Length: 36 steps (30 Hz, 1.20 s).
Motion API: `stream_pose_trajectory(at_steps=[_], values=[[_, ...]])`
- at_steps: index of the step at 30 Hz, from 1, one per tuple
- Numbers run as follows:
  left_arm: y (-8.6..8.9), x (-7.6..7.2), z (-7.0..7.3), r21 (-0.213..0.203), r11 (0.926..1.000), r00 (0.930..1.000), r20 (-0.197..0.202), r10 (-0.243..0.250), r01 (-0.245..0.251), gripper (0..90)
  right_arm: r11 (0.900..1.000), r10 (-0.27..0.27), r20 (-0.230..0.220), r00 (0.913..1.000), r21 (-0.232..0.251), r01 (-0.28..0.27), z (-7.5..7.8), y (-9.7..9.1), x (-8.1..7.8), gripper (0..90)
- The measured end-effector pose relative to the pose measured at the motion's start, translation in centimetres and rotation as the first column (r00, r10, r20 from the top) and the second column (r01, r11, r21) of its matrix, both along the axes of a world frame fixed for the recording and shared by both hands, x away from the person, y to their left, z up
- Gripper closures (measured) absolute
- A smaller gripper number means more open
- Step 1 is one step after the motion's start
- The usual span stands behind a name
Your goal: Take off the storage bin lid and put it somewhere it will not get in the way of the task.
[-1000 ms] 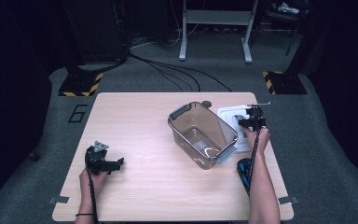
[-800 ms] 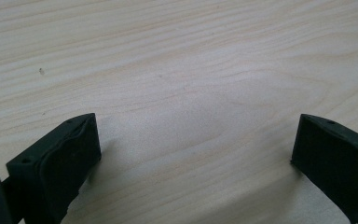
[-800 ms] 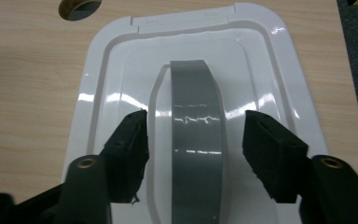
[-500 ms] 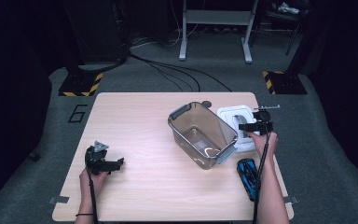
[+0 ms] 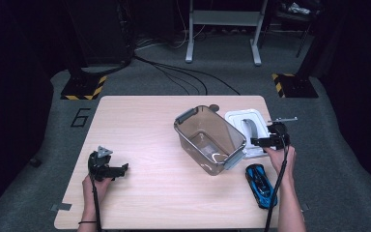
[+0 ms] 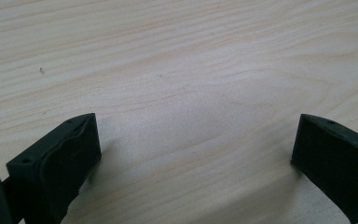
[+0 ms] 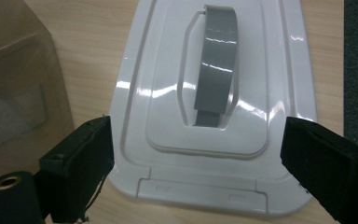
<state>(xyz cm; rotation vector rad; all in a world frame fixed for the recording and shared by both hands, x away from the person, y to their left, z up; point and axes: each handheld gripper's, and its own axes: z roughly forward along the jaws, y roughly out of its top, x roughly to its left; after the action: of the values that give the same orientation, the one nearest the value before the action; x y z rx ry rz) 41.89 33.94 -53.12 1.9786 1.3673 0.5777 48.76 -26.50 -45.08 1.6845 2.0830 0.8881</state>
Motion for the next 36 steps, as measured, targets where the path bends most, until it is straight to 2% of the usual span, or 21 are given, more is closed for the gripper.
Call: stream_pose_trajectory(at_steps=[9,16,26,32,36], values=[[0.0,0.0,0.0,0.0,1.0,1.0,0.0,0.0,0.0,1.0,0.9986,0.038,-0.006,0.9993,-0.038,-0.038,0.4,1.0,-2.3,5.0],[0.0,0.0,0.0,-0.001,1.0,1.0,0.0,0.001,-0.001,1.0,0.9968,0.065,-0.019,0.9977,-0.045,-0.066,0.2,1.3,-4.2,2.3],[0.0,0.0,0.0,-0.001,1.0,1.0,0.0,0.001,-0.001,1.0,0.992,0.109,-0.079,0.9909,-0.055,-0.114,-1.9,2.3,-6.2,0.0],[0.0,0.0,0.0,0.0,1.0,1.0,0.0,0.0,0.0,1.0,0.9867,0.126,-0.12,0.9847,-0.087,-0.137,-3.3,3.0,-6.8,0.0],[0.0,0.0,0.0,-0.001,1.0,1.0,0.0,0.001,-0.001,1.0,0.9845,0.13,-0.132,0.9827,-0.101,-0.144,-3.9,3.3,-6.9,0.0]])
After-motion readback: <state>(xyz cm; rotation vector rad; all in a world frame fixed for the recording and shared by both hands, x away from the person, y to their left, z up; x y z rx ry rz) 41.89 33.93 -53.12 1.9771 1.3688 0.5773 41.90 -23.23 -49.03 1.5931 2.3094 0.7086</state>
